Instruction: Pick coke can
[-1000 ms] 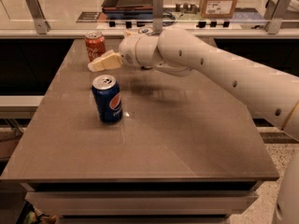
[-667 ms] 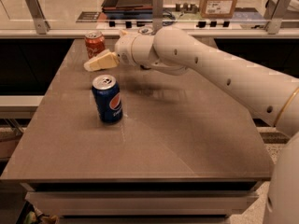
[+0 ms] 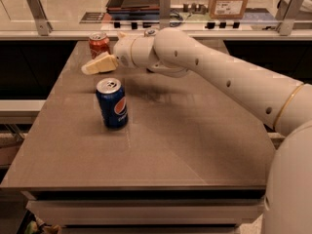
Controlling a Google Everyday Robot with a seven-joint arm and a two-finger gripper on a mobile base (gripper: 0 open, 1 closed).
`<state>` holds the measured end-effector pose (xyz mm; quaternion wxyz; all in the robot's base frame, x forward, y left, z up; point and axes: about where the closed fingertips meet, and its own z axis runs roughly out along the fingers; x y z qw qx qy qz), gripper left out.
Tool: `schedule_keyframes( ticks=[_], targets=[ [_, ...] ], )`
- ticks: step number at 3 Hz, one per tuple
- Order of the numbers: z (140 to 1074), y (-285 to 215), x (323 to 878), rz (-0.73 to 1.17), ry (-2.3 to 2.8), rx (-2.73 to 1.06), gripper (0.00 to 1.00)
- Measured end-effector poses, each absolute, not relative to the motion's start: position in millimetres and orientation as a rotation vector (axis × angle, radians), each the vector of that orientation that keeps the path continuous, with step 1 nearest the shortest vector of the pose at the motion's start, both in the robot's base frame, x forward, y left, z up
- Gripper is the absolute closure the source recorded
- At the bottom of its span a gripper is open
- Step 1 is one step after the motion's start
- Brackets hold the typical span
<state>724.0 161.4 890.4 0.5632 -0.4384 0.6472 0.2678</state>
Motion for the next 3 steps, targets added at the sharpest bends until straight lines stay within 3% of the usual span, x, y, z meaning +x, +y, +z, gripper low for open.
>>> schedule_keyframes(
  ticks=[1, 2, 3],
  targets=[
    [888, 172, 729, 0.657, 1.515, -1.041, 0.0],
    [886, 180, 734, 0.681, 1.506, -1.046, 0.08],
    [883, 185, 738, 0.705, 1.495, -1.046, 0.31]
  ],
)
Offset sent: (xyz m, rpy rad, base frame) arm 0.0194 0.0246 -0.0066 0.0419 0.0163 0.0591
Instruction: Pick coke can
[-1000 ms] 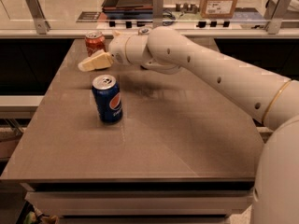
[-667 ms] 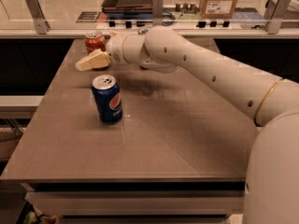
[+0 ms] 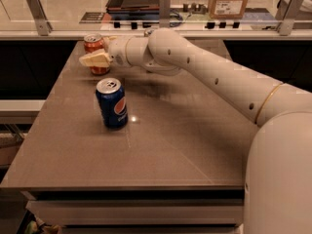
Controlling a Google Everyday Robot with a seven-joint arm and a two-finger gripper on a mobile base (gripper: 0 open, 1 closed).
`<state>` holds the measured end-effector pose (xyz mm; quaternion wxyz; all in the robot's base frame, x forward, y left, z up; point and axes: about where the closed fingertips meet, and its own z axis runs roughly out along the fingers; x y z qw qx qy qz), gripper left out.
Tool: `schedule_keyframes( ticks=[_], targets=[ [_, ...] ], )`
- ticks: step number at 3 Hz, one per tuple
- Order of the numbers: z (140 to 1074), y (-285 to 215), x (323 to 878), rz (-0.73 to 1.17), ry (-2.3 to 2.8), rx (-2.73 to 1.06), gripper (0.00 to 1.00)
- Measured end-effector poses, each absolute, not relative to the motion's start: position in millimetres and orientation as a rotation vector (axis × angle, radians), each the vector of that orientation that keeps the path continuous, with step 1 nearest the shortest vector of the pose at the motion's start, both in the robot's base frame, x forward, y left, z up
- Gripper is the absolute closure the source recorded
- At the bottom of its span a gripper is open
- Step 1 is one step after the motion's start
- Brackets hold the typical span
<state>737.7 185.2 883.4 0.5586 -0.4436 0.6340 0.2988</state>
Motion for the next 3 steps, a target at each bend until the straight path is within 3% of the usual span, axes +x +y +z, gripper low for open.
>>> schedule_keyframes(
  ticks=[3],
  targets=[
    [884, 152, 730, 0.734, 1.477, -1.013, 0.99]
  ],
)
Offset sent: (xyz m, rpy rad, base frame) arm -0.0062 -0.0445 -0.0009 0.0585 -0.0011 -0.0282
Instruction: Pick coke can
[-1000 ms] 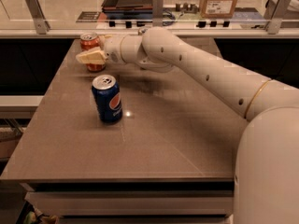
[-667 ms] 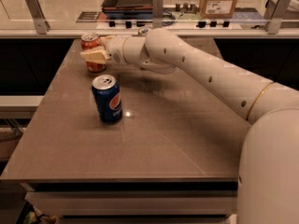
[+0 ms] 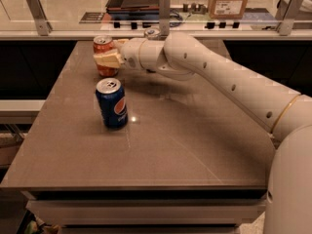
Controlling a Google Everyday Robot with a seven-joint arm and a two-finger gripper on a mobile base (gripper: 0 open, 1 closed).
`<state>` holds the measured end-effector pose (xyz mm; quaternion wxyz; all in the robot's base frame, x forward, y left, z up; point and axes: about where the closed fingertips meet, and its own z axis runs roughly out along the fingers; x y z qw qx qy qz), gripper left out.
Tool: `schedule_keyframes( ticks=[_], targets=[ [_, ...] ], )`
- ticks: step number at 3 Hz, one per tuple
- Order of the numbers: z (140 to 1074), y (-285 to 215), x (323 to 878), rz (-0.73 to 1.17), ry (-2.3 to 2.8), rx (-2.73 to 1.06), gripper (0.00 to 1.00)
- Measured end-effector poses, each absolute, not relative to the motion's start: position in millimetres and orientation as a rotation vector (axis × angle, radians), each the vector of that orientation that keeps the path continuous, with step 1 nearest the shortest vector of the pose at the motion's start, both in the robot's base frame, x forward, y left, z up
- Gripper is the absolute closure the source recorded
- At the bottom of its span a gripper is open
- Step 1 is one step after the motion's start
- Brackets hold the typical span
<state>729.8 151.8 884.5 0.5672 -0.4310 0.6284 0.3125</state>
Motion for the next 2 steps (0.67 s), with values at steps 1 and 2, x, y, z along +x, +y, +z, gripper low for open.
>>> schedule_keyframes(
  ticks=[1, 2],
  targets=[
    [899, 141, 725, 0.762, 1.457, -1.071, 1.0],
    [918, 140, 721, 0.778, 1.434, -1.162, 1.0]
  ],
)
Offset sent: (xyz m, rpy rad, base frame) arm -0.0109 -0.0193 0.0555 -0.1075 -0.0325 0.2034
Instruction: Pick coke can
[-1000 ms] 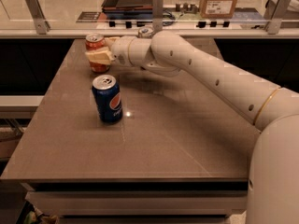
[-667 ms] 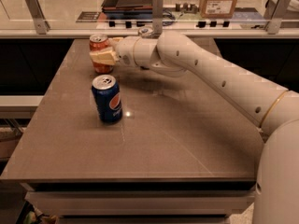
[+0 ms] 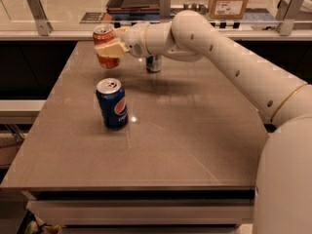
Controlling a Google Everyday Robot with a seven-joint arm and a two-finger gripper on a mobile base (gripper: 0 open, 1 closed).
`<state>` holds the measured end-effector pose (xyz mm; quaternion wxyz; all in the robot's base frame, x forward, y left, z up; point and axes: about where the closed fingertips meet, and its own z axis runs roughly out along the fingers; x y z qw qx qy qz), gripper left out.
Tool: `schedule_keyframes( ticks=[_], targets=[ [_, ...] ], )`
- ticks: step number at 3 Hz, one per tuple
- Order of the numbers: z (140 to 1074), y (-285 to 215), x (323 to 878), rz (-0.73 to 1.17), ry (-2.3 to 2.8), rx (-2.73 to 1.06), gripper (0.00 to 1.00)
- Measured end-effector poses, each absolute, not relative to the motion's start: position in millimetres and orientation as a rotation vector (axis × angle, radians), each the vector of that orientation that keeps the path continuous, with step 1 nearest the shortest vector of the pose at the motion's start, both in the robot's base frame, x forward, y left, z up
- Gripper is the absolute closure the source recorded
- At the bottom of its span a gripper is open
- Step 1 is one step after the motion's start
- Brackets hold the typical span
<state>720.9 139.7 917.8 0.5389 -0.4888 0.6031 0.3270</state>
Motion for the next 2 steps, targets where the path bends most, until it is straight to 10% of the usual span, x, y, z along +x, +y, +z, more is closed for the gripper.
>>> schedule_keyframes(
  ticks=[2],
  targets=[
    [960, 141, 719, 0.8, 1.344, -1.238, 1.0]
  ],
)
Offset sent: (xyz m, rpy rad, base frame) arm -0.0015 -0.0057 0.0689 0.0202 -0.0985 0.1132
